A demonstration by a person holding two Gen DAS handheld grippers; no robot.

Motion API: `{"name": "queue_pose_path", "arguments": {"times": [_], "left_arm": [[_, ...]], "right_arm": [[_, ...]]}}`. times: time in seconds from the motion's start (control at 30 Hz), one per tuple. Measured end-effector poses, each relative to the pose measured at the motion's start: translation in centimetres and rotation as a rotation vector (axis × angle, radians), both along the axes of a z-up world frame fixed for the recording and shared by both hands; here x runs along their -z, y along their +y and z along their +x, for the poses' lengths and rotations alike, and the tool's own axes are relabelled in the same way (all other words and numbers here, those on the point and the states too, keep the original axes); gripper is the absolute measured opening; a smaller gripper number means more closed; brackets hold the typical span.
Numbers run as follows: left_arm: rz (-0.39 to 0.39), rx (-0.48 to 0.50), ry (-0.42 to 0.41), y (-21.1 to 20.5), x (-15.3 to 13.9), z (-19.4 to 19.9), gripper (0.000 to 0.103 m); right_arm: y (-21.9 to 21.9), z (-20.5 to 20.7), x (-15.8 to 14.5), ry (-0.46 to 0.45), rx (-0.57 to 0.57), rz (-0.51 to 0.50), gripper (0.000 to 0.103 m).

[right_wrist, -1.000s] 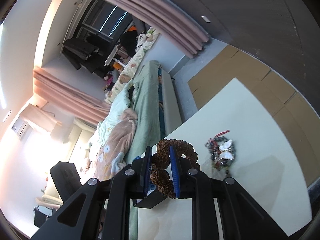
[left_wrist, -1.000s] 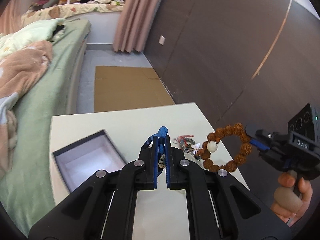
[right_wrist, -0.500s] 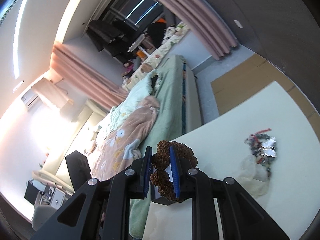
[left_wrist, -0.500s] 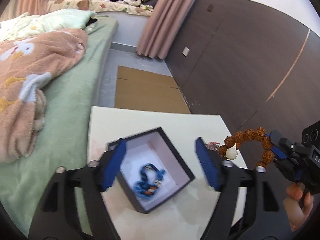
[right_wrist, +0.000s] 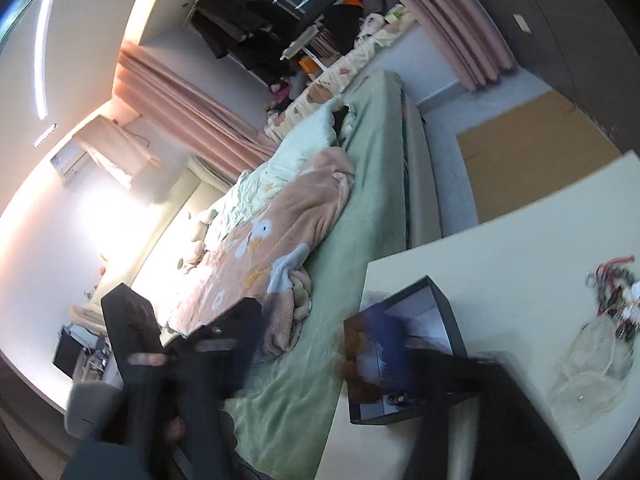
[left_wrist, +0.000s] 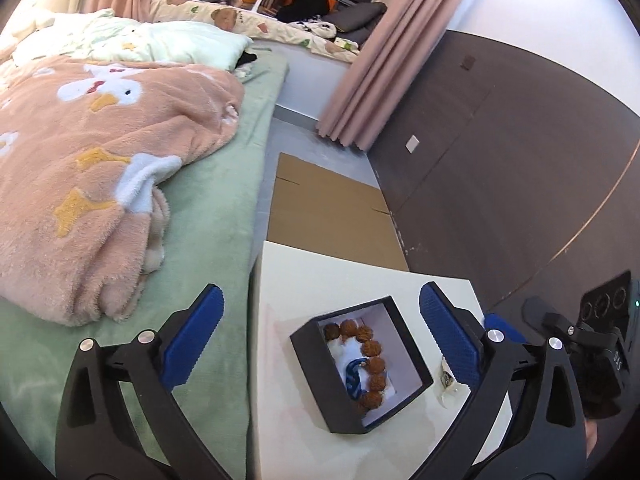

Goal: Organize jewelry
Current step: 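Lower blue bracelet into black box with left tool while right tool drops bead bracelet, then grasp the clear plastic bag with the left tool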

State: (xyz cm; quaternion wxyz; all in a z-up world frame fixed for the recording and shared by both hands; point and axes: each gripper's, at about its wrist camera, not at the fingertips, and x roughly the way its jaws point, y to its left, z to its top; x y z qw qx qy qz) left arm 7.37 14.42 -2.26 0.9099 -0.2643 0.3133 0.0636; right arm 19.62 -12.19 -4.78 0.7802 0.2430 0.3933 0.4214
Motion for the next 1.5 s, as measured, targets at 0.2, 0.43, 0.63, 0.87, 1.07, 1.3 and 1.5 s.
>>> {"name": "queue_pose_path", "arguments": {"times": [0.2,0.43,0.63,0.87,1.07,1.3,1.5], "left_arm": [[0.017,0.035,0.002,-1.4,0.2,0.8,0.098],[0.056,0.119,0.024,-5.9,0.0,1.9,0.098],[0.061,0.21,0.025,-10.0,0.1,2.5,0.098],[0.046,0.311,0.069,-14.4,1.3,4.1,0.094],[0.1,0.396,0.123,-18.6,2.0,5.2,0.084],[0.071,0.454,0.189,-22.0,4.2,6.7,0.073],[0.105,0.481,0.24,-24.8,6.1,8.1,0.073]], "right_arm": [[-4.6,0.5,-0.2,-0.006,0.104,-0.05,0.069],[-9.7,1.0,0.7,0.074,0.194,-0.178,0.069],[-12.3,0.9,1.6,0.101,0.214,-0.252,0.069],[-16.0,1.8,2.6,0.154,0.27,-0.273,0.069],[-18.4,2.6,3.7,0.191,0.279,-0.291,0.06],[-20.8,3.3,4.6,0.222,0.284,-0.278,0.059],[-22.5,3.5,4.9,0.236,0.295,-0.258,0.059]]}}
